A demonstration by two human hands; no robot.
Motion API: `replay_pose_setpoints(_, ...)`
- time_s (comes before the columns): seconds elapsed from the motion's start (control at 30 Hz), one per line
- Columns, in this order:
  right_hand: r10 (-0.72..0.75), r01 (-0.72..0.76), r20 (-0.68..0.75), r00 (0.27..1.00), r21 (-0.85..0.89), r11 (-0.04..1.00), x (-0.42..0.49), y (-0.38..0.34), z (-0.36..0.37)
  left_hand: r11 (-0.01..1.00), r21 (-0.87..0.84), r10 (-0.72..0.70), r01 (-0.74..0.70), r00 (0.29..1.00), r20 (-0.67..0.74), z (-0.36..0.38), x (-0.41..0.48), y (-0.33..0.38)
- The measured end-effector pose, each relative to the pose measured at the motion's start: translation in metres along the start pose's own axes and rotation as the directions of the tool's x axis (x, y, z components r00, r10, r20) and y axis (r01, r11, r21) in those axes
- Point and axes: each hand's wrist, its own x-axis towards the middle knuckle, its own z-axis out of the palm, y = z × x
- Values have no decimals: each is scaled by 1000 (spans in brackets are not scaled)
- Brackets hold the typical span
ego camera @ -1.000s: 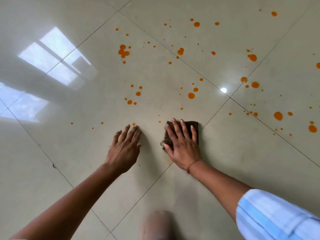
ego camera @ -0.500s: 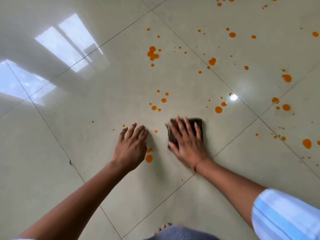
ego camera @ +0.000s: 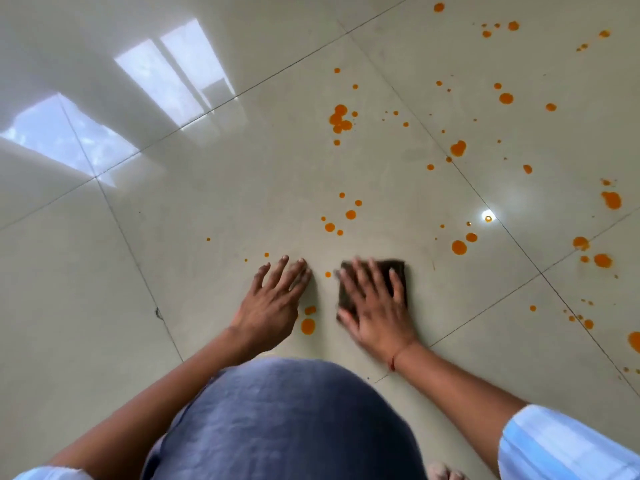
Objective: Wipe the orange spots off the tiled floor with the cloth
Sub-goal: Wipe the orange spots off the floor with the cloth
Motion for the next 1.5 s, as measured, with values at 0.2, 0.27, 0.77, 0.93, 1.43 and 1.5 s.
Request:
replay_pose_setpoints(0.2, -303, 305, 52, 952, -35, 952, 7, -31, -6, 929, -233, -321, 288, 939, -121, 7, -42, -9)
replay_pose_setpoints(0.27, -258, 260, 44, 965, -29, 965, 63, -55, -11, 882, -279, -428, 380, 894, -132, 22, -56, -25)
replay_pose_setpoints(0.77, -265, 265, 75, 961, 4, 964, 49, -105, 9, 768, -385, -538, 512, 842, 47, 69, -72, -54)
replay_pose_setpoints(0.93, -427, 427, 95, 899, 17, 904, 11, -64, 3, 782, -409, -515, 470, 857, 0, 62, -78, -64)
replay_pose_setpoints(1.43, -423, 427, 79, 903, -43, 903, 162, -163, -4, 671, -422, -708, 610, 696, -119, 79, -65, -154)
replay_pose_setpoints(1.5, -347, 355, 121, 930, -49, 934, 210, -200, -6, 677, -418, -708, 606, 691, -146, 83, -65, -155)
